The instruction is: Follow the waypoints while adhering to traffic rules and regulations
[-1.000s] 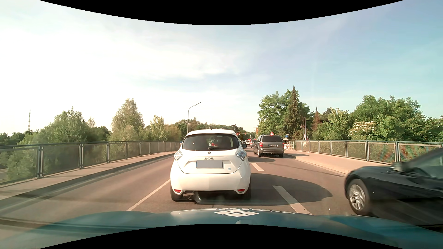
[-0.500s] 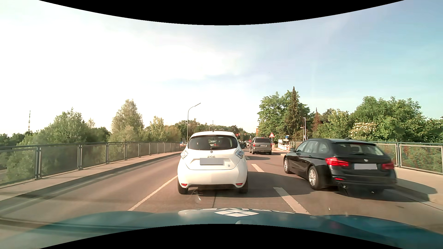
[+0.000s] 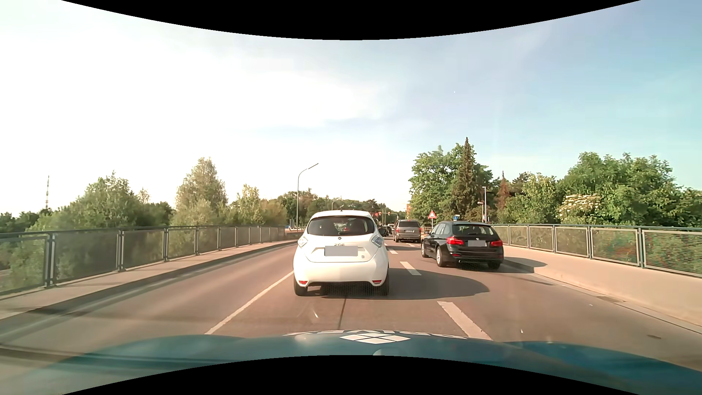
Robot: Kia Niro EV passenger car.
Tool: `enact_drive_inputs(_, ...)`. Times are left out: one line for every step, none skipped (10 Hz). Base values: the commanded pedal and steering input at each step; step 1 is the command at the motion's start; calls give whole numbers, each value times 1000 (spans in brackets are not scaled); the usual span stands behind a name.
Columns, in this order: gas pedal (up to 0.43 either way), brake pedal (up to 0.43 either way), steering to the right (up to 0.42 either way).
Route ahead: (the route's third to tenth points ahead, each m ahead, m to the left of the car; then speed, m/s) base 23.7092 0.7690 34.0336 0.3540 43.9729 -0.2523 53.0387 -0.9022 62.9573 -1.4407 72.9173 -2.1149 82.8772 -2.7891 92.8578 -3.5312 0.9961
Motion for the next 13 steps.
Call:
enact_drive_inputs(260, 0, -44)
enact_drive_inputs(280, 0, -44)
enact_drive_inputs(311, 0, -44)
enact_drive_inputs(339, 0, -44)
enact_drive_inputs(350, 0, -40)
enact_drive_inputs(350, 0, -30)
enact_drive_inputs(350, 0, -19)
enact_drive_inputs(350, 0, -15)
enact_drive_inputs(350, 0, -16)
enact_drive_inputs(350, 0, -15)
enact_drive_inputs(350, 0, -15)
enact_drive_inputs(331, 0, -16)
enact_drive_inputs(311, 0, -14)
